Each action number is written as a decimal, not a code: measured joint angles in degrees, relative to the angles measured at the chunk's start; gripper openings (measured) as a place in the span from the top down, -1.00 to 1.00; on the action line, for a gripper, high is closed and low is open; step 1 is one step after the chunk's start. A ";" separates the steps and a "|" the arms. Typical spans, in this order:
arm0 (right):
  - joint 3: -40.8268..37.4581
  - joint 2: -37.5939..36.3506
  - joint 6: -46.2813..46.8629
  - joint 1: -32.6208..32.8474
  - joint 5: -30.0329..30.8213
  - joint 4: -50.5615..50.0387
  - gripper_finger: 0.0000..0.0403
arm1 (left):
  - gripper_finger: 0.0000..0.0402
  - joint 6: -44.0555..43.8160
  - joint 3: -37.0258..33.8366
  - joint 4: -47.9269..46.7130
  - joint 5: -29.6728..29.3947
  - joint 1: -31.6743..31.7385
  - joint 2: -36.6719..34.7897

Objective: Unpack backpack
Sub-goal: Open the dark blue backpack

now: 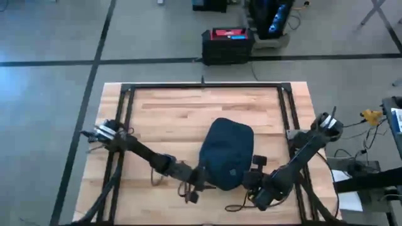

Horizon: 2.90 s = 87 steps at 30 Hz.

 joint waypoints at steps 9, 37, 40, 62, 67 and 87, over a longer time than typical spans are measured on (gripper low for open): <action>-0.02 0.04 -7.17 -0.31 -1.31 6.85 1.00 | 0.62 -2.02 -0.36 -36.48 -18.47 0.77 -11.47; -1.82 0.04 -24.40 -7.20 4.42 23.84 1.00 | 0.25 10.43 -1.17 6.36 -12.99 -0.93 1.06; -2.70 0.04 -24.17 -7.20 4.45 23.73 1.00 | 0.11 9.98 -0.64 6.06 -13.01 -0.94 1.06; -3.93 -0.09 -19.72 -6.92 4.13 22.53 1.00 | 0.93 -0.44 0.81 -7.45 -26.45 -1.30 1.57; -3.79 -0.43 -14.21 -6.39 4.05 14.53 1.00 | 0.99 -1.50 0.81 -13.97 -28.19 -3.01 -2.23; -6.83 -1.11 -16.27 -5.32 6.79 28.42 1.00 | 0.91 -18.11 -7.16 -60.88 -37.73 -5.32 -26.82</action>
